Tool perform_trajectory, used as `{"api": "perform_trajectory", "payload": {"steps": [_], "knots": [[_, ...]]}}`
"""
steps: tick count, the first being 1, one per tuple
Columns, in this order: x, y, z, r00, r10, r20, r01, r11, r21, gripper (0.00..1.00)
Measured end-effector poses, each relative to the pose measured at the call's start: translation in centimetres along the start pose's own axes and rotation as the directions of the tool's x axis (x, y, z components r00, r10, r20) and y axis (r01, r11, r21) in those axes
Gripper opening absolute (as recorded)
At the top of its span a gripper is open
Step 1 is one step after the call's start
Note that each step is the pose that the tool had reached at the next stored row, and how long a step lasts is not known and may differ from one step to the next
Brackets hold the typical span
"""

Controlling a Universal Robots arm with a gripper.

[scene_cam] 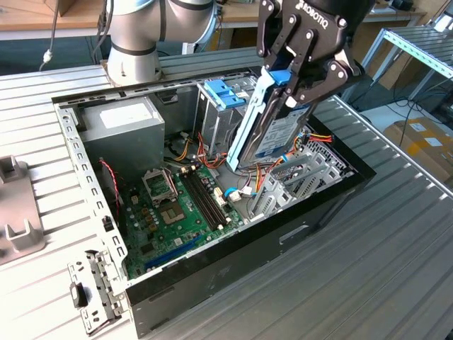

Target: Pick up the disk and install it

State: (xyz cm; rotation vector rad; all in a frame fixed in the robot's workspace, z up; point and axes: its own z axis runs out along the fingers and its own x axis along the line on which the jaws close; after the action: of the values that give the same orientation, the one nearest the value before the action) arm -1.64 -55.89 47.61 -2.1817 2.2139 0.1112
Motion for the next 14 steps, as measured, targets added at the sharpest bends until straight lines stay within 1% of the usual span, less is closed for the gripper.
{"api": "perform_trajectory", "payload": {"steps": [14], "knots": [[0.83,-0.78,0.03,1.0,0.0,-0.0001,0.0,1.0,-0.0005,0.37]]}}
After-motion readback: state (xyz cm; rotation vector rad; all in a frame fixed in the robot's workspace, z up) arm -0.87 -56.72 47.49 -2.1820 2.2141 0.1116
